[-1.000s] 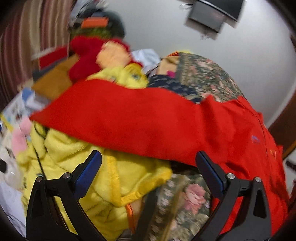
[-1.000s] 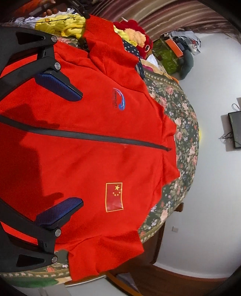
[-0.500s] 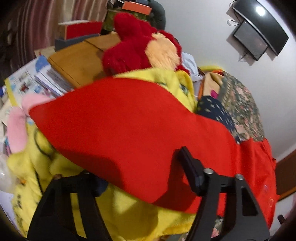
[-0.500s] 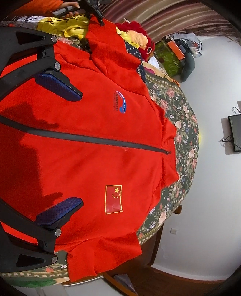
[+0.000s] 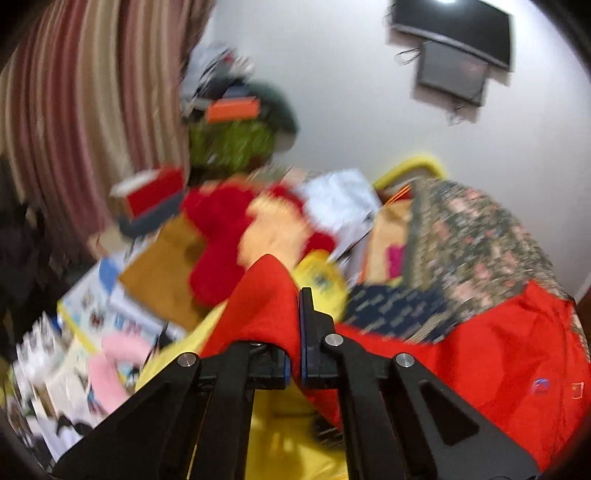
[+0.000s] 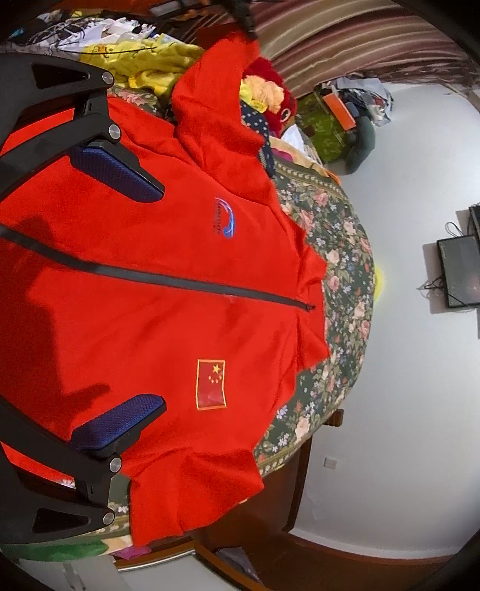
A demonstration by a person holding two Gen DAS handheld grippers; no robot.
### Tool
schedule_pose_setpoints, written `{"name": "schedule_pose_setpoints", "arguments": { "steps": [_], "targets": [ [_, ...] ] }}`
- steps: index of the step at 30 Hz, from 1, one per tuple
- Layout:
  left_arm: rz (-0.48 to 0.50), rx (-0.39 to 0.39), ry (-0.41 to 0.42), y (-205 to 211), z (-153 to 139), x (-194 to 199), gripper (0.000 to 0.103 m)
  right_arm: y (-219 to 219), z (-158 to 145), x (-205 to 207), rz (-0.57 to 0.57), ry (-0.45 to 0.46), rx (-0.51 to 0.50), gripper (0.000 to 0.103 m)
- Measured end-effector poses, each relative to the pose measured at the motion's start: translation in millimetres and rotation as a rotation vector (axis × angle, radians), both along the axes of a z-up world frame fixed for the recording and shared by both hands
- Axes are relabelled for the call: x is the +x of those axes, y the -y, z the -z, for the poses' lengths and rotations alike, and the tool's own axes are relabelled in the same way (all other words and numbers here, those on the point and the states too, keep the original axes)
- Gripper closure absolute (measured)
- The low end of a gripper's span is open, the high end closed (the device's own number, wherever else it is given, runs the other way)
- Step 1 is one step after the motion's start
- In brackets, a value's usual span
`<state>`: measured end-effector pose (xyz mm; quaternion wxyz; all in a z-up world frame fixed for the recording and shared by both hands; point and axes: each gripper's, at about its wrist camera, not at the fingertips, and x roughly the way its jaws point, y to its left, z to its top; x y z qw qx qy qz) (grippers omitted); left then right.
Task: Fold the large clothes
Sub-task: 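Fold the held sleeve across the jacket front with the left tool, then release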
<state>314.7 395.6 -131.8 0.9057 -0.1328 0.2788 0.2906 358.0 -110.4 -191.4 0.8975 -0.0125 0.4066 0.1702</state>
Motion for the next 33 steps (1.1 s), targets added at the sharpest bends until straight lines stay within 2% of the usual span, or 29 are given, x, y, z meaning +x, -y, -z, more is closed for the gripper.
{"name": "schedule_pose_setpoints", "arguments": {
  "steps": [4, 8, 11, 14, 18, 23, 26, 29, 33],
  "targets": [
    [0.107, 0.054, 0.08, 46.1, -49.1, 29.5, 0.101, 18.7, -10.6, -2.9, 0.017, 0.012, 0.029, 0.0],
    [0.255, 0.096, 0.147, 115.4, -91.7, 64.8, 0.101, 39.8, -17.9, -5.1, 0.037, 0.016, 0.059, 0.0],
    [0.376, 0.126, 0.174, 172.4, -109.8, 88.2, 0.101, 53.0, -20.3, -7.4, 0.042, 0.009, 0.086, 0.0],
    [0.49, 0.138, 0.163, 229.9, -111.7, 115.9, 0.101, 67.1, -25.7, -8.3, 0.038, 0.001, 0.127, 0.0],
    [0.631, 0.125, 0.1, 303.1, -85.4, 151.1, 0.101, 80.7, -33.3, -10.8, 0.052, 0.029, 0.131, 0.0],
    [0.776, 0.036, -0.018, 377.0, -27.3, 181.3, 0.101, 103.5, -31.5, -10.1, 0.076, 0.023, 0.142, 0.0],
    [0.856, -0.009, -0.115, 423.0, 18.6, 188.4, 0.101, 116.3, -24.9, -9.0, 0.1, 0.008, 0.119, 0.0],
    [0.925, -0.013, -0.207, 461.4, 57.0, 190.1, 0.101, 126.6, -17.4, -7.9, 0.112, -0.012, 0.092, 0.0],
    [0.968, -0.029, -0.316, 489.4, 94.0, 181.5, 0.101, 135.9, -7.1, -5.2, 0.121, -0.045, 0.052, 0.0]
  ]
}}
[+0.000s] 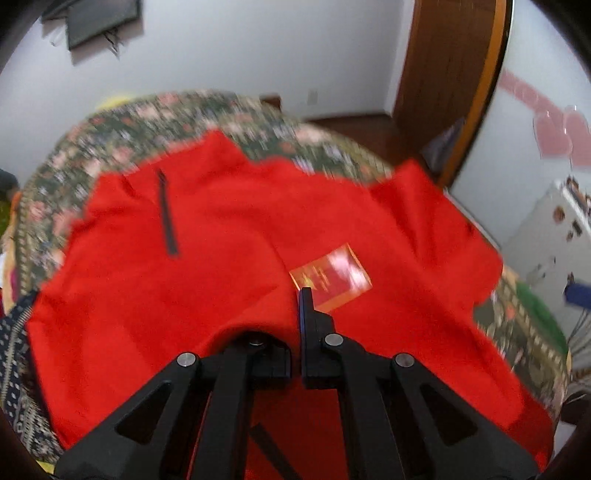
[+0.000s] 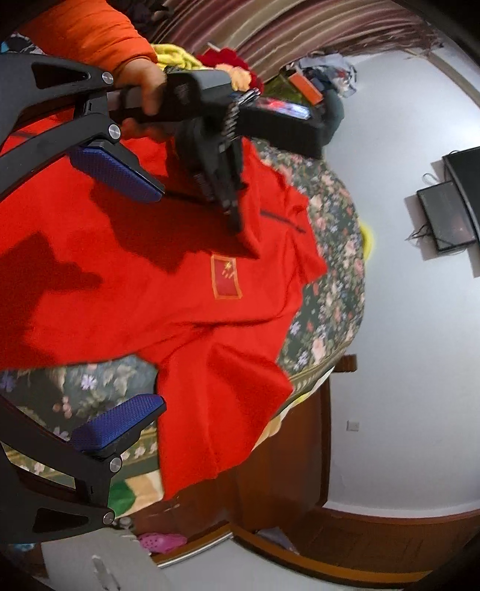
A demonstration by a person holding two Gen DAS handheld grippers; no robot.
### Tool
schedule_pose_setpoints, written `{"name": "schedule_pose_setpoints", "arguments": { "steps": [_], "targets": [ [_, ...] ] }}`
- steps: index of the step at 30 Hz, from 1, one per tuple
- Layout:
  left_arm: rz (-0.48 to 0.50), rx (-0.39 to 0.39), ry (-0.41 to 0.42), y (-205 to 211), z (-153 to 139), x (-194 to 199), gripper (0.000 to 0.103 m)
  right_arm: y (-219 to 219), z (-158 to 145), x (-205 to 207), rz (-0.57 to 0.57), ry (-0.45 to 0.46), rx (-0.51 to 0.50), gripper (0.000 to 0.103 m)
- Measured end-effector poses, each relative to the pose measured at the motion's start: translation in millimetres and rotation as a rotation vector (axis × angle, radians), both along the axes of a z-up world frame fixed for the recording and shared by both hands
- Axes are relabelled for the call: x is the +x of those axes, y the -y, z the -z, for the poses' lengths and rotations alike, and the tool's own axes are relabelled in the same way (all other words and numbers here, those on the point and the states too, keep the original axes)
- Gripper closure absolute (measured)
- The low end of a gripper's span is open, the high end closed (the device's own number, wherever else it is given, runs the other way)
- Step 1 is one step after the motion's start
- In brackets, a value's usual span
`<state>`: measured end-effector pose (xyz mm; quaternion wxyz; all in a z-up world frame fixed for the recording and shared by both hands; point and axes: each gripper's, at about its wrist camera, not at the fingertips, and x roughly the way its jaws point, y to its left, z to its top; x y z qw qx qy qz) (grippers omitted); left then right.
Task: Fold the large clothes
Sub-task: 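Fold the held sleeve across the jacket front with the left tool, then release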
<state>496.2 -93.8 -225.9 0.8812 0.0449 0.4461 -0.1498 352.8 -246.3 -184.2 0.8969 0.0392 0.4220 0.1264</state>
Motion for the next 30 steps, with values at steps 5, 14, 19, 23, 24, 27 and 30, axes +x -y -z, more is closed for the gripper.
{"name": "schedule_pose_setpoints", "arguments": {
  "steps": [5, 14, 19, 23, 24, 27, 30],
  "targets": [
    [0.042, 0.018, -0.125, 9.4, 29.4, -11.1, 0.098, 2.2, 8.2, 1.4, -0.007, -0.034, -0.035, 0.0],
    [0.089, -0.001, -0.166, -11.7, 22.1, -58.6, 0.041, -20.3, -4.0, -0.2, -0.046, -0.028, -0.083, 0.0],
    [0.043, 0.005, -0.118, -59.3, -1.7, -78.4, 0.03, -49.7, -13.0, 1.1, -0.103, -0.012, -0.108, 0.0],
    [-0.073, 0.013, -0.061, -123.0, -15.8, -92.3, 0.022, -83.1, -12.2, 5.8, -0.172, -0.016, -0.129, 0.0],
    [-0.102, 0.016, -0.055, -138.1, -15.6, -93.7, 0.022, -95.7, -10.6, 7.8, -0.201, -0.019, -0.139, 0.0],
    [-0.184, 0.051, -0.051, -175.7, -9.4, -95.4, 0.022, -127.3, -1.4, 14.8, -0.267, -0.035, -0.168, 0.0],
    [-0.254, 0.083, -0.057, -210.6, 2.5, -96.4, 0.022, -159.6, 12.8, 22.4, -0.334, -0.054, -0.203, 0.0]
  ]
}}
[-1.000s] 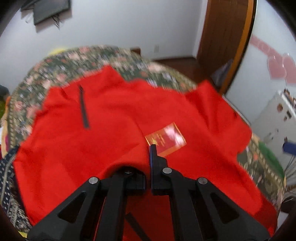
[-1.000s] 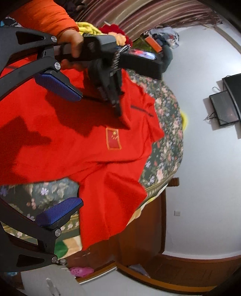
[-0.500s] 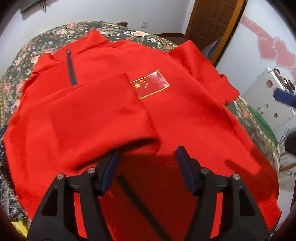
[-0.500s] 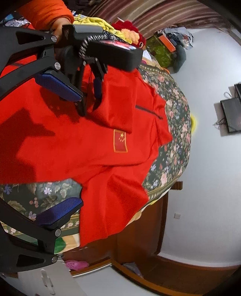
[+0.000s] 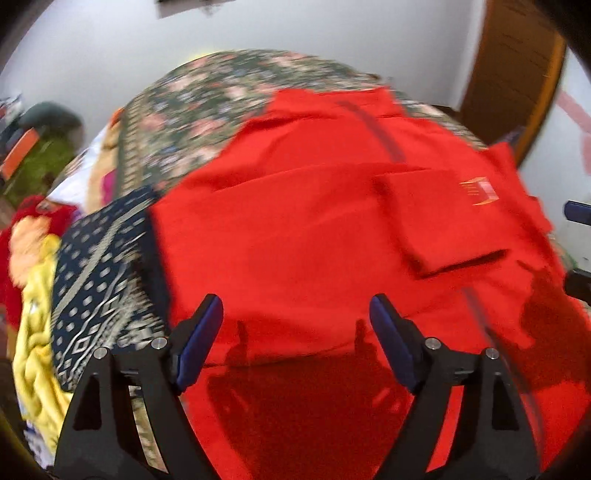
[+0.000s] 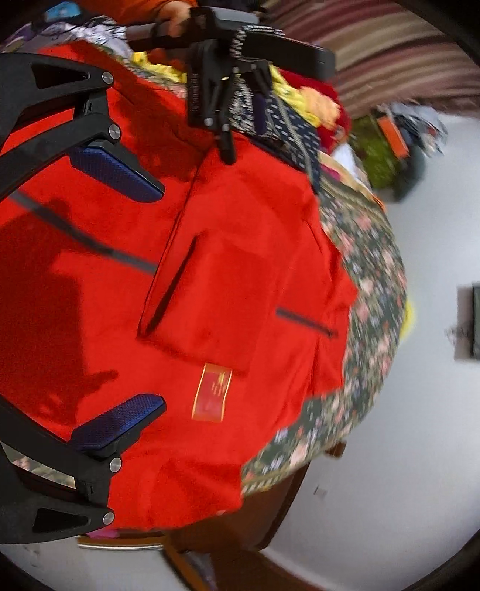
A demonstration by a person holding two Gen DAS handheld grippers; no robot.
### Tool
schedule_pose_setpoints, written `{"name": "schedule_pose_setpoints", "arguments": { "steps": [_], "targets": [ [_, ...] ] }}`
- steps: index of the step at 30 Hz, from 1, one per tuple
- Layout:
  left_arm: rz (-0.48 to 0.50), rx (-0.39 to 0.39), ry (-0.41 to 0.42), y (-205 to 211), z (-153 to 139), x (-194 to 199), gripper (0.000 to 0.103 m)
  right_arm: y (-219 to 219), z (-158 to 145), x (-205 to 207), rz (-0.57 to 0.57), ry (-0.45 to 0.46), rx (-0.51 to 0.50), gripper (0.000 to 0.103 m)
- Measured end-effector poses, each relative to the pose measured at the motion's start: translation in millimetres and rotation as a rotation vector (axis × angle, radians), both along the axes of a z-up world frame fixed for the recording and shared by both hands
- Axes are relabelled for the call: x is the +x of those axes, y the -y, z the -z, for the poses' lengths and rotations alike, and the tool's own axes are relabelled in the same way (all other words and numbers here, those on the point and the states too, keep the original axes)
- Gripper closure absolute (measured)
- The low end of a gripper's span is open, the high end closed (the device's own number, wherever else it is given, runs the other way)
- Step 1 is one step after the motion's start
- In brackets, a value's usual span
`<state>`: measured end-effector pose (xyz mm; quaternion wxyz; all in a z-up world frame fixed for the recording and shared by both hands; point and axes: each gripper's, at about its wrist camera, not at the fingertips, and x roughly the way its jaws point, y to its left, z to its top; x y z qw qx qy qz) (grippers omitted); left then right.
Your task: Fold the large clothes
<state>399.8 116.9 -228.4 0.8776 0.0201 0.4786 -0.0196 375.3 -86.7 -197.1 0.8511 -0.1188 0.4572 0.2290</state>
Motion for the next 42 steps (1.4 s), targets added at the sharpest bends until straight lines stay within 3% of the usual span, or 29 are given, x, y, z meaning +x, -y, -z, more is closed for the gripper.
{"name": "schedule_pose_setpoints", "arguments": {
  "steps": [7, 10, 12, 14, 16, 20, 23, 29, 36, 42],
  "targets": [
    [-0.114, -0.01, -0.066, -47.2, 41.8, 6.2, 0.022, -57.3, 45.3, 32.5, -0.103, -0.083, -0.077, 0.0],
    [-0.141, -0.04, -0.082, -58.0, 58.1, 8.5, 0.022, -71.9, 63.2, 45.8, -0.11, -0.095, -0.109, 0.006],
    [-0.143, -0.053, -0.073, -58.5, 60.3, 9.6, 0.022, -80.6, 77.7, 52.9, -0.131, -0.113, -0.143, 0.017],
    [-0.135, -0.032, -0.067, -53.8, 60.9, 10.9, 0.021, -84.7, 89.4, 58.4, -0.144, -0.127, -0.176, 0.036],
    [-0.126, -0.003, -0.061, -48.5, 62.0, 11.6, 0.021, -87.1, 94.6, 58.8, -0.15, -0.091, -0.191, 0.038],
    [-0.135, -0.004, -0.062, -49.0, 64.4, 13.3, 0.021, -84.1, 87.8, 58.2, -0.157, -0.059, -0.168, 0.081],
    [-0.155, -0.037, -0.073, -54.6, 65.9, 15.7, 0.021, -77.0, 81.6, 59.1, -0.131, -0.03, -0.169, 0.091],
    [-0.169, 0.001, -0.069, -49.0, 66.4, 15.9, 0.021, -36.0, 46.2, 59.3, -0.025, 0.025, -0.075, 0.095],
    [-0.2, -0.006, -0.078, -50.1, 67.8, 16.2, 0.021, 39.7, -7.0, 54.8, 0.124, 0.085, 0.047, 0.095],
    [-0.224, 0.001, -0.085, -48.0, 68.2, 17.1, 0.021, 105.0, -1.7, 59.2, 0.252, 0.042, 0.054, 0.095]
  ]
}}
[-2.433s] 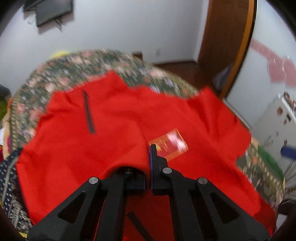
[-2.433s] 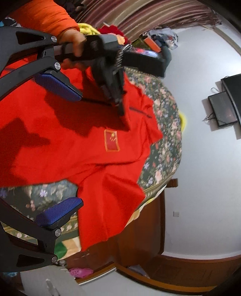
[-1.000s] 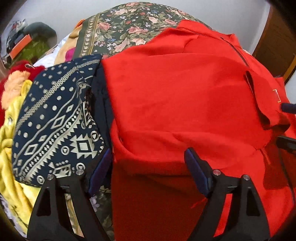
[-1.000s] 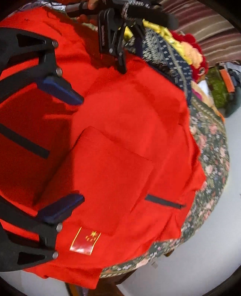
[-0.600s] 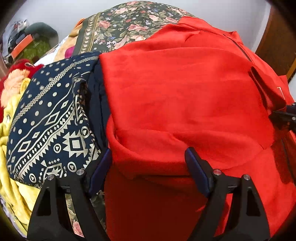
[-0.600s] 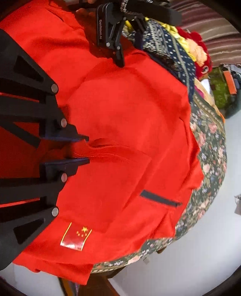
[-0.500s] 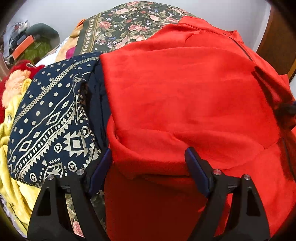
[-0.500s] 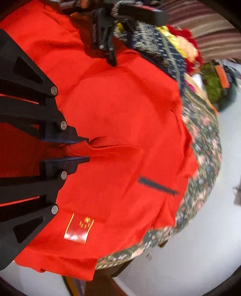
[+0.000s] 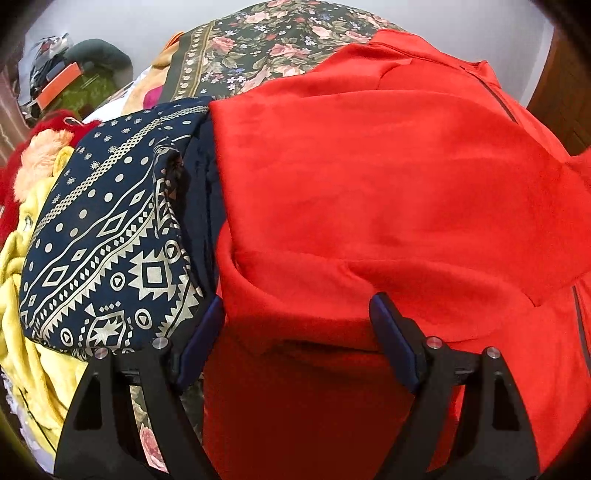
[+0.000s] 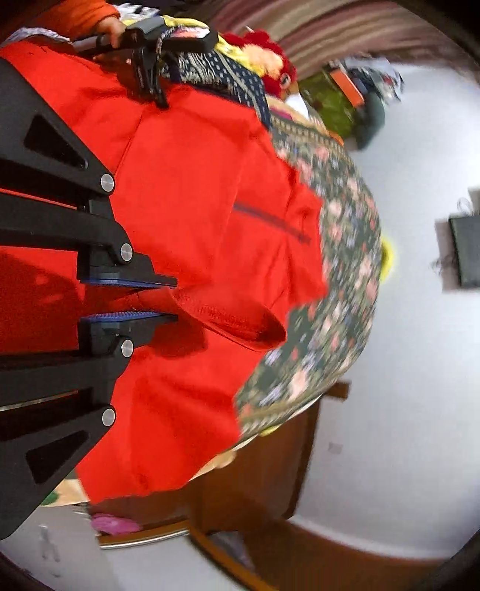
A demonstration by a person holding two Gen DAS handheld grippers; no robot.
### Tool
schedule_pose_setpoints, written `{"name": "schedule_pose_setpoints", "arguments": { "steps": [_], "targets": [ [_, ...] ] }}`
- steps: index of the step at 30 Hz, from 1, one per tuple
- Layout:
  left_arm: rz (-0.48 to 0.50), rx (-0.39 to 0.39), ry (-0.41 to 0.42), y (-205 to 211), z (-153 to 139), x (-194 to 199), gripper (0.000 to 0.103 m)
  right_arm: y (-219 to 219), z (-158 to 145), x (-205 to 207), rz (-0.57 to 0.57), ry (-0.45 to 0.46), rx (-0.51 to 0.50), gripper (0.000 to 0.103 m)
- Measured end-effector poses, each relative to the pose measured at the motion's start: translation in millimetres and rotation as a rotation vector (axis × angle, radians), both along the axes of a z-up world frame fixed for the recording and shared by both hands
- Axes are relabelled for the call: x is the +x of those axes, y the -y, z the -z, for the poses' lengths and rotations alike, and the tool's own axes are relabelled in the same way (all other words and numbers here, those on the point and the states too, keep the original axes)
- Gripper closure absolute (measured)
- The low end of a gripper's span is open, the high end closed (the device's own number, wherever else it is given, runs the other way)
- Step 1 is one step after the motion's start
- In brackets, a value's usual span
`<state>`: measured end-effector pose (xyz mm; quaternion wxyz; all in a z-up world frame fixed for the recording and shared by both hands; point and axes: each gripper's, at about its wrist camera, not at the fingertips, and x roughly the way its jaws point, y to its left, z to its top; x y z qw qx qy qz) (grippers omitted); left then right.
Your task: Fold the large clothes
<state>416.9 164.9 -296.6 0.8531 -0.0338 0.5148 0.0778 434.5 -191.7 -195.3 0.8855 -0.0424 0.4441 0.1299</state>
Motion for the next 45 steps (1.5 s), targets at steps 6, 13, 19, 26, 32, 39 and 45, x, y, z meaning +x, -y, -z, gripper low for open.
{"name": "schedule_pose_setpoints", "arguments": {
  "steps": [6, 13, 19, 26, 32, 39, 45],
  "targets": [
    [-0.019, 0.005, 0.0, 1.0, 0.9, -0.9, 0.02, 34.1, 53.1, 6.7, 0.042, -0.107, -0.053, 0.095],
    [-0.025, 0.017, -0.007, 2.2, 1.5, 0.6, 0.02, 37.8, 78.5, 5.3, 0.05, -0.103, -0.16, 0.09],
    [-0.035, 0.021, -0.007, 2.1, 2.6, 0.1, 0.02, 49.9, 76.2, -2.1, 0.119, -0.02, -0.364, 0.001],
    [-0.015, 0.038, -0.074, 7.0, -8.1, -1.7, 0.021, 92.2, 56.9, -25.1, 0.134, -0.094, -0.18, 0.001],
    [0.042, 0.081, -0.123, 17.9, -38.4, -3.6, 0.02, 134.9, 20.4, -43.5, 0.168, -0.076, -0.086, 0.001],
    [0.074, 0.046, -0.02, 49.4, -82.6, 10.5, 0.015, 187.5, 1.1, -43.0, 0.266, -0.097, 0.066, 0.001],
    [0.14, 0.004, 0.032, 97.4, -94.7, 39.1, 0.012, 220.8, 27.1, -28.5, 0.33, -0.168, 0.181, 0.001]
  ]
}}
